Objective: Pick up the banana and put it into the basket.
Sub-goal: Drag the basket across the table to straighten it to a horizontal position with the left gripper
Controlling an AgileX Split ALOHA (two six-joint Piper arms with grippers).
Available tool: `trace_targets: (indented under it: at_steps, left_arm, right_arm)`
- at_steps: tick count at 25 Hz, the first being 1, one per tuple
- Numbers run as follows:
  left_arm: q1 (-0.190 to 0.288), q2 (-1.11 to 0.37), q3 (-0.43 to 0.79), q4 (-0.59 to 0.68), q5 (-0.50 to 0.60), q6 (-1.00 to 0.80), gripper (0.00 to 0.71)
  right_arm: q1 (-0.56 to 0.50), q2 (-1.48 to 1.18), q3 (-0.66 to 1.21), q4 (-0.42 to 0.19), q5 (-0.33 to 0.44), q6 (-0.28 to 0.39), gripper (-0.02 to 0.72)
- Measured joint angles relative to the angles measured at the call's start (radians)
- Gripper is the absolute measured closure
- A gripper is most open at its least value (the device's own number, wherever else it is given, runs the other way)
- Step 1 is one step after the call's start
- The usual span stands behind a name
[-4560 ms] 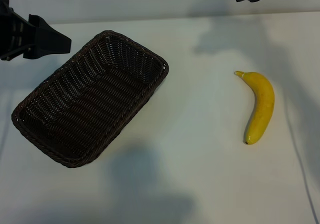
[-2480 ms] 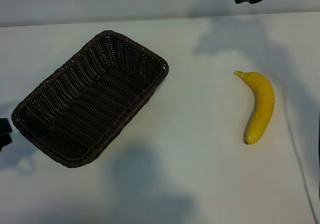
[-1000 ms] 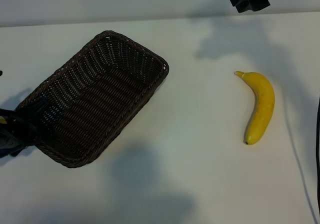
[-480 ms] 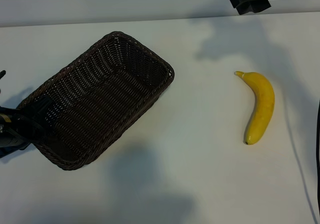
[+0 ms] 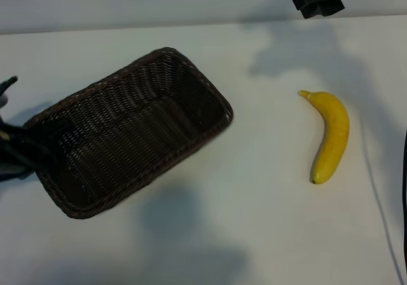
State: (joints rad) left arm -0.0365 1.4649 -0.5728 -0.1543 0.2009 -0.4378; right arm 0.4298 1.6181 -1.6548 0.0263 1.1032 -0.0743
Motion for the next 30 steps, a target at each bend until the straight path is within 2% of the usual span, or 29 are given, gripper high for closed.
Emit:
trace_targets:
  at_steps: [3, 8, 11, 24, 30]
  left_arm:
    - [0.000, 0.000, -0.061, -0.149, 0.072, 0.218, 0.534]
    - [0.000, 0.000, -0.156, -0.482, 0.147, 0.594, 0.534]
    - [0.000, 0.009, -0.204, -0.588, 0.198, 0.732, 0.534]
    - [0.000, 0.175, -0.418, -0.600, 0.379, 0.857, 0.534]
    - [0.000, 0.196, -0.440, -0.556, 0.400, 0.869, 0.534]
  right_arm:
    - [0.000, 0.000, 0.000, 0.000, -0.001, 0.000, 0.098]
    - [0.000, 0.000, 0.000, 0.000, -0.001, 0.001, 0.098]
    - [0.000, 0.000, 0.000, 0.002, -0.001, 0.003, 0.098]
    - [0.000, 0.000, 0.000, 0.014, 0.003, 0.006, 0.098]
    - [0.000, 0.000, 0.000, 0.014, 0.003, 0.006, 0.098]
